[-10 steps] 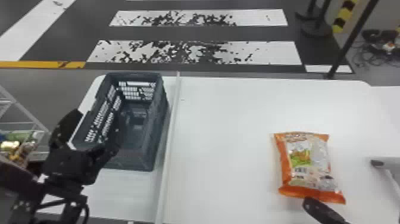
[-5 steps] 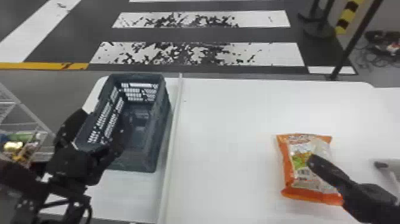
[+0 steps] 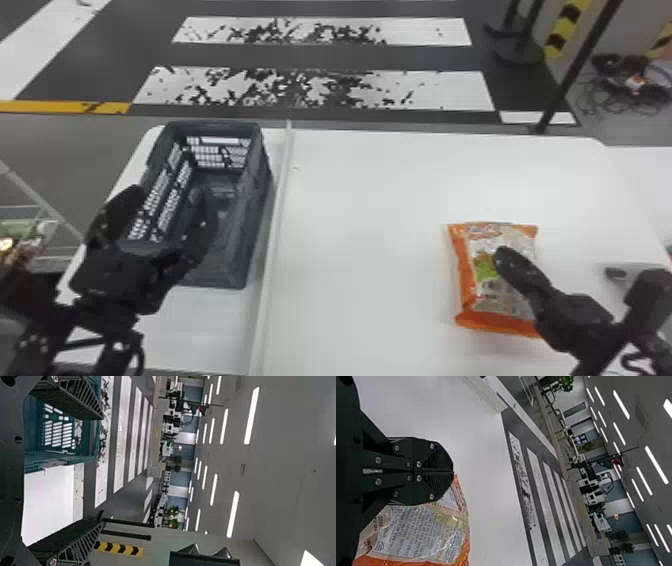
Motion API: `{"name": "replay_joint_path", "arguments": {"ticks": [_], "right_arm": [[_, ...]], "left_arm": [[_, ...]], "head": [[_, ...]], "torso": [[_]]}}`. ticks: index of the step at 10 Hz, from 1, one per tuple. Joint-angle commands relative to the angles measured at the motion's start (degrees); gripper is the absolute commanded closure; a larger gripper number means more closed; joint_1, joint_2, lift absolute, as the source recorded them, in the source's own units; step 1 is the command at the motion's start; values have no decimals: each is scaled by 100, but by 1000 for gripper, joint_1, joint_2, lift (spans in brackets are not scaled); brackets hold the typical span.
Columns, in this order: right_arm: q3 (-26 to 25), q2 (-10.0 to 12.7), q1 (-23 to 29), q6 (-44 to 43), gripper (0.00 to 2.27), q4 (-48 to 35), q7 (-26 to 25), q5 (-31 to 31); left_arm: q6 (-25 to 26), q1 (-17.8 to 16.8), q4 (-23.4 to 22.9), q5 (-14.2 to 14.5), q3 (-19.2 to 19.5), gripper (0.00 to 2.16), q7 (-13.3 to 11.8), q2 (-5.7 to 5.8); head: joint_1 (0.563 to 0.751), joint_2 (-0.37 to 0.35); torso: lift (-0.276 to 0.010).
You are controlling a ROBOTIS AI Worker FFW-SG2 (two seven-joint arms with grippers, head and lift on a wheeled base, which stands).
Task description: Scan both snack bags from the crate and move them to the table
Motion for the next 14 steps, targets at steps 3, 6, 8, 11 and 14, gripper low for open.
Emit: {"name": "replay_joint_path", "arguments": {"ticks": [3, 6, 8, 11, 14], "right_arm": [[-231, -54, 61, -475, 2250, 383, 109, -138], [-144, -45, 263, -879, 2250, 427, 162, -226], [-82, -19, 325, -1090, 2250, 304, 144, -252], [155, -19, 193, -1055, 2250, 418, -32, -6], [155, -54, -71, -1249, 2250, 1174, -41, 187]], "left_arm": [[-17, -28, 27, -4, -31, 60, 5, -24], [0, -89, 97, -66, -137, 60, 66, -51], [0, -89, 97, -31, -251, 60, 137, -59], [317, -142, 80, -57, -497, 60, 207, -59], [370, -142, 124, -75, -594, 60, 207, -51]], "head": [[695, -9], [695, -33], [695, -29], [695, -33], [695, -45]], "torso": [[-87], [-87], [-87], [-87], [-87]]}}
